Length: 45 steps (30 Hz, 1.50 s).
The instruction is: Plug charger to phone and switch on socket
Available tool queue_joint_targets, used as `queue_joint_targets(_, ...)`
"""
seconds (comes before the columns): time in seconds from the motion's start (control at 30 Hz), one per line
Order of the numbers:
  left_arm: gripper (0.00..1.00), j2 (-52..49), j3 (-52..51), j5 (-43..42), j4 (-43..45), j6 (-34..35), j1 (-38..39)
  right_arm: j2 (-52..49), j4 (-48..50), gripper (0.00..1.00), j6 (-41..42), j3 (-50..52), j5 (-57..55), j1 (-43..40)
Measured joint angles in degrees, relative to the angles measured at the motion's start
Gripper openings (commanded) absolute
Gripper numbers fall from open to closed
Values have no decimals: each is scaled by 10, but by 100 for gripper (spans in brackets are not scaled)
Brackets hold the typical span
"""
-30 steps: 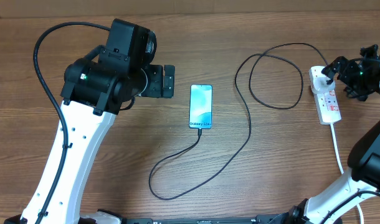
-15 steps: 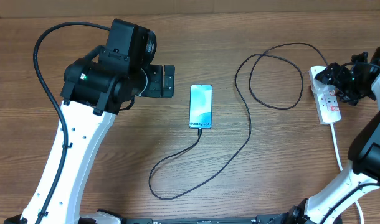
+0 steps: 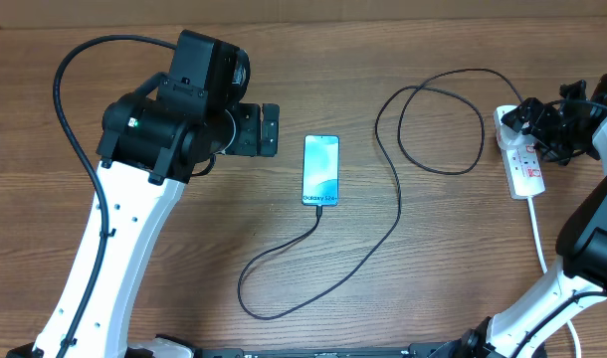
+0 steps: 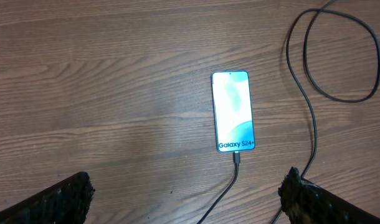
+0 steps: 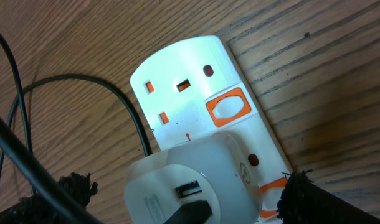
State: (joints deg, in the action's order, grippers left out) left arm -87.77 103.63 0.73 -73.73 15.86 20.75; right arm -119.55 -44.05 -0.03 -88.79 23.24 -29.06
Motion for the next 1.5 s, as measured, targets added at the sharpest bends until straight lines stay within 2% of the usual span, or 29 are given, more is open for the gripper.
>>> queue_joint_targets(0.47,100,0,0,0,0,0,0,0,27,100,-4,20,3,9)
queue_joint_targets(1.5,100,0,0,0,0,0,0,5,-5,100,-14,19,-6,9)
